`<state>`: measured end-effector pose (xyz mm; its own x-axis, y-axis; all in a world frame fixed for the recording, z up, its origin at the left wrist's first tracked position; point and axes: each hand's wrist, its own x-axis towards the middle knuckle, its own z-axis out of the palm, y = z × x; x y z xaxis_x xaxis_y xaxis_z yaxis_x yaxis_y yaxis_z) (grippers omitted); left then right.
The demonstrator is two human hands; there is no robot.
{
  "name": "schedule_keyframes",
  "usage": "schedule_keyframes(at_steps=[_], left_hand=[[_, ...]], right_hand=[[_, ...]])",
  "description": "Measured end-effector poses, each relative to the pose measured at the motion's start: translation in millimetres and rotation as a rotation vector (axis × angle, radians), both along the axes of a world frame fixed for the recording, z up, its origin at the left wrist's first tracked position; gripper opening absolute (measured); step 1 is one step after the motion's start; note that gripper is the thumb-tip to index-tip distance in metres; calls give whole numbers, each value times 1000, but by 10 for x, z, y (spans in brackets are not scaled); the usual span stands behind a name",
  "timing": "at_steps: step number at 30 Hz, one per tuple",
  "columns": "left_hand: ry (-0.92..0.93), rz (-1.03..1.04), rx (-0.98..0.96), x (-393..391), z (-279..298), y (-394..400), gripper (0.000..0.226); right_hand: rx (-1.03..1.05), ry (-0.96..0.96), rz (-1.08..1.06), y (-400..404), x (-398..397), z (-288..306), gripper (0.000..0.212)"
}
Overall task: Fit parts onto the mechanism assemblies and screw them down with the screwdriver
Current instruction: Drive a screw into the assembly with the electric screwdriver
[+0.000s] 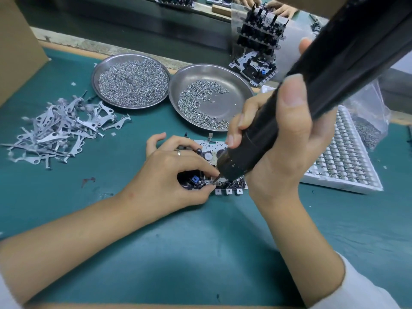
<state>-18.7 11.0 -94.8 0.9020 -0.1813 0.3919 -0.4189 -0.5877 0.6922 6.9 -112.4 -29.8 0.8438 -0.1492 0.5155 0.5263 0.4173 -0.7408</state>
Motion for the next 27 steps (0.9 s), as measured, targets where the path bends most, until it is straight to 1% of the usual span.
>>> schedule_keyframes(at_steps=[1,2,4,8,11,15,17,19,21,22,24,26,27], left_hand=[[-1,1,0,2,2,-2,17],[2,2,6,1,2,2,17],[6,4,19,-4,-2,9,22],[11,28,58,-6,-9,4,20],[21,31,61,-8,-1,-1,20],[28,23,66,-13,5,8,21],[27,19,70,-14,9,14,21],[21,14,80,-21,15,22,22],[6,12,88,-33,24,23,25],[-6,13,90,-39,28,22,27],[-39,15,99,-41,31,24,28],[-60,12,112,-42,31,21,26],[-71,11,113,-42,31,17,23]], right_hand=[[9,-45,-1,-26,24,18,21],[10,-52,-23,-53,58,27,23],[-18,-32,-30,-37,89,46,35],[-92,49,-1,-25,123,-13,32],[-77,64,16,-46,123,-17,35],[-77,75,21,-47,102,-19,30],[-132,69,32,-82,115,-10,33],[-204,6,43,-133,123,-33,41],[-263,-48,-21,-229,108,-109,51],[-281,-55,-103,-288,97,-165,49],[-290,-16,-286,-416,49,-298,33],[-344,30,-357,-505,-49,-440,16],[-395,48,-349,-520,-98,-511,13]])
